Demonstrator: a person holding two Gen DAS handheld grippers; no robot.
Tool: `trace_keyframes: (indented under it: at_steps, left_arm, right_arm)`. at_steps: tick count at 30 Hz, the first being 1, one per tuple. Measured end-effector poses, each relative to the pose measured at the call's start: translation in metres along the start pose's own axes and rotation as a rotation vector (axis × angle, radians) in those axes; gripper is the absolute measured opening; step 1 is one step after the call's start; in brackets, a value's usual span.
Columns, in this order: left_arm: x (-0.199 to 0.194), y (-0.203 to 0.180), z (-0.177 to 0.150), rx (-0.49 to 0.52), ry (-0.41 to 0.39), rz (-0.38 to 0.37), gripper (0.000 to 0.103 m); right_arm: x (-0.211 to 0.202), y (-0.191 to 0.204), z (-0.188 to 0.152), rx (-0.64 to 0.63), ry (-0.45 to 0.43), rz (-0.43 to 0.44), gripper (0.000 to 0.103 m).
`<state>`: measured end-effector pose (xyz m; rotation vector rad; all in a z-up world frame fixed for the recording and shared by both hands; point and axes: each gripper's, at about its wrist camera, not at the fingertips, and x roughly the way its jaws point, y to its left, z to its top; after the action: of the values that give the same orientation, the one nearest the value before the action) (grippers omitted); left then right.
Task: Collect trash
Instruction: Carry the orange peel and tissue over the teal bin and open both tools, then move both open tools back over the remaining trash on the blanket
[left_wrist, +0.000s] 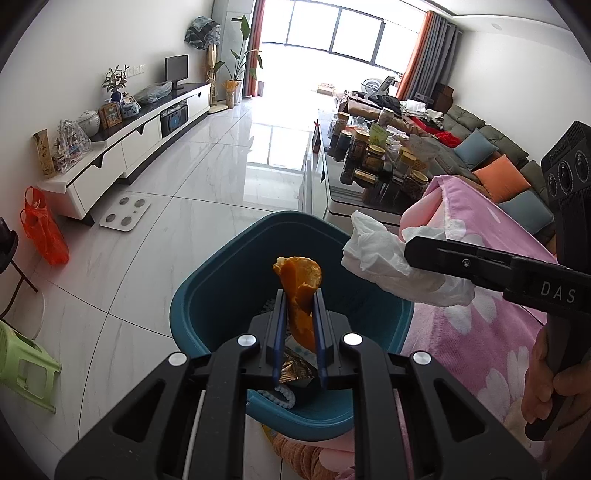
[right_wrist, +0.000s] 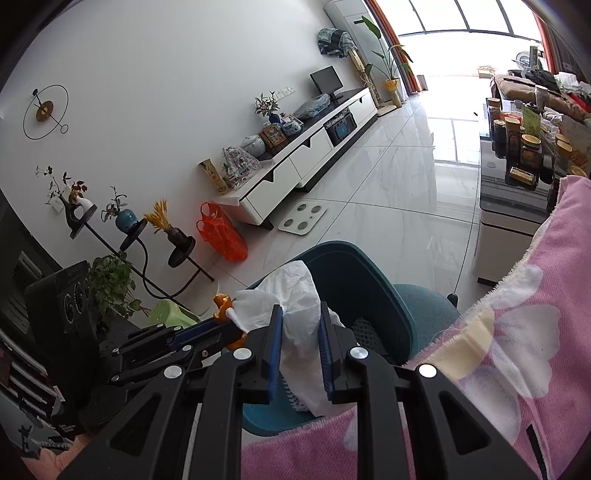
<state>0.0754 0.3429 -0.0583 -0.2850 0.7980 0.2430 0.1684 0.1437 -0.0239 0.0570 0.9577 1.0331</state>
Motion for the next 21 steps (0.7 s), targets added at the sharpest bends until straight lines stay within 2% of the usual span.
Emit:
trace_keyframes:
  at_steps: [6, 9, 14, 16, 21]
  left_arm:
    - [0.024, 0.001, -0.001, -0.011, 0.038, 0.007, 0.015]
    - [0.036, 0.001, -0.002, -0.015, 0.053, 0.011, 0.015]
    - [0.057, -0.001, -0.001, -0.023, 0.072, 0.001, 0.022]
    - [0.063, -0.001, -0.002, -0.033, 0.079, -0.004, 0.023]
    - [0.068, -0.003, -0.005, -0.047, 0.078, -0.014, 0.029]
  right_arm:
    - [0.020, -0.004, 0.005, 0.031, 0.034, -0.020, 0.019]
    - [0.027, -0.007, 0.004, 0.047, 0.049, -0.035, 0.024]
    - [0.031, -0.010, 0.002, 0.060, 0.060, -0.043, 0.029]
    - [0.030, -0.011, 0.002, 0.066, 0.054, -0.043, 0.035]
    - [0.020, -0.015, -0.001, 0.081, 0.037, -0.036, 0.035]
